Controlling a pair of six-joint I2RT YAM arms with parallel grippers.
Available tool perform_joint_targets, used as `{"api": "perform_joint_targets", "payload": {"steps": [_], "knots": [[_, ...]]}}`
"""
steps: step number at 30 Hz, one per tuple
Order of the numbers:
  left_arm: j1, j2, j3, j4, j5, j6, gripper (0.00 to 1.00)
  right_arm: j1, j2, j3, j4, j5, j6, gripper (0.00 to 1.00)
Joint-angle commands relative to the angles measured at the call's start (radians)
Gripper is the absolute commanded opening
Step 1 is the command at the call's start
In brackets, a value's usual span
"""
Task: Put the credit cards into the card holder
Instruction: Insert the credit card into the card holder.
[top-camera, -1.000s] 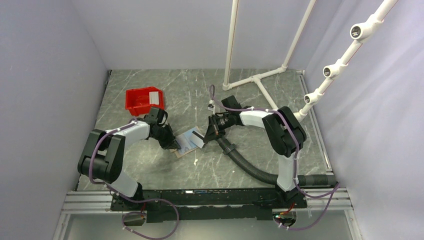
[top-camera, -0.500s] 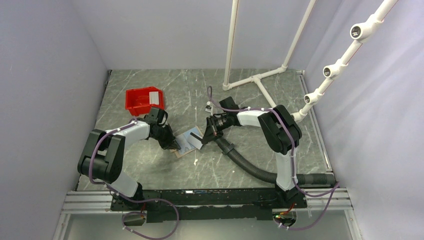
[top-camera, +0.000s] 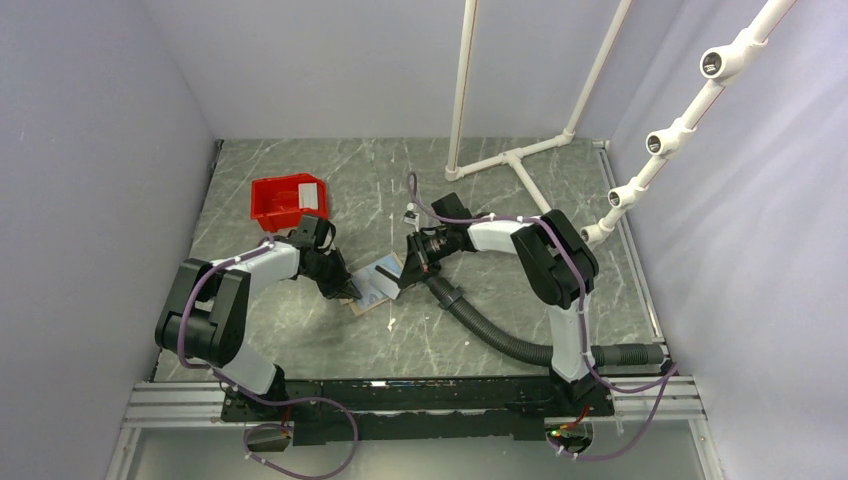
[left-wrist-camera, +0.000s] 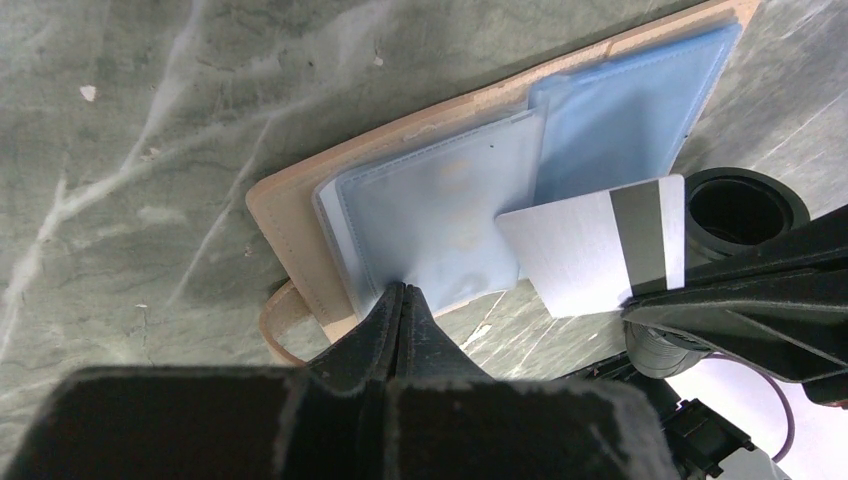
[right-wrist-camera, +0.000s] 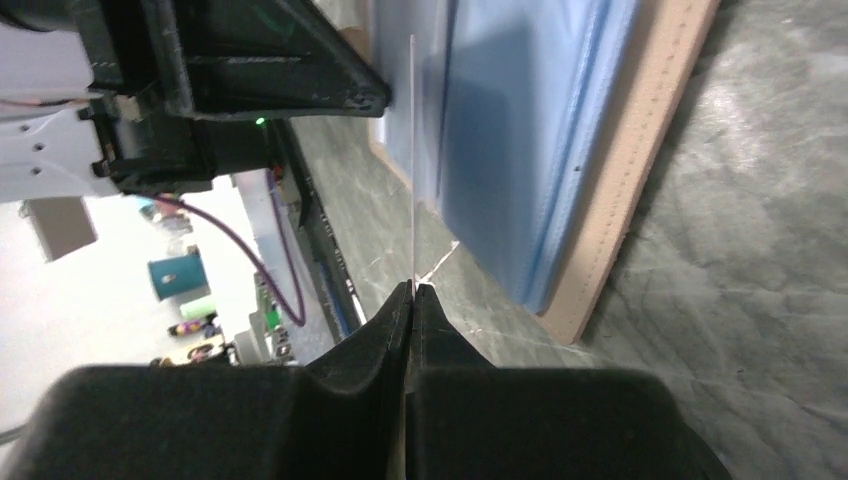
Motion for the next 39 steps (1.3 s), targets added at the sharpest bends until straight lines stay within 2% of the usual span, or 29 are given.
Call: {"api": "perform_joint_targets", "payload": {"steps": [1,6,11,16,20,23,30,39], "knots": [[-0.002,0.004,-0.026,-0.058,-0.105,0.023,0.00,0.005,-0.023,0.021,-0.101,0.254,-0.075,0.00],[-0.002,0.007,-0.025,-0.055,-0.100,0.027,0.00,-0.013,-0.109,-0.032,-0.178,0.463,-0.106,0.00],[-0.002,0.004,-0.029,-0.049,-0.097,0.026,0.00,-0.037,-0.212,-0.068,-0.185,0.483,-0.122,0.00],[-0.002,-0.002,-0.033,-0.054,-0.105,0.024,0.00,0.012,-0.249,-0.007,-0.191,0.394,-0.154,0.00],[-0.002,-0.001,-0.033,-0.062,-0.115,0.030,0.00,0.061,-0.200,0.063,-0.173,0.258,-0.118,0.00],[-0.002,-0.002,-0.034,-0.057,-0.114,0.030,0.00,0.064,-0.143,0.102,-0.185,0.211,-0.122,0.00],[-0.002,0.001,-0.033,-0.056,-0.116,0.034,0.00,0.062,-0.065,0.129,-0.185,0.194,-0.125,0.00],[-0.002,0.010,-0.031,-0.056,-0.117,0.040,0.00,0.053,-0.048,0.104,-0.175,0.222,-0.115,0.00]]}}
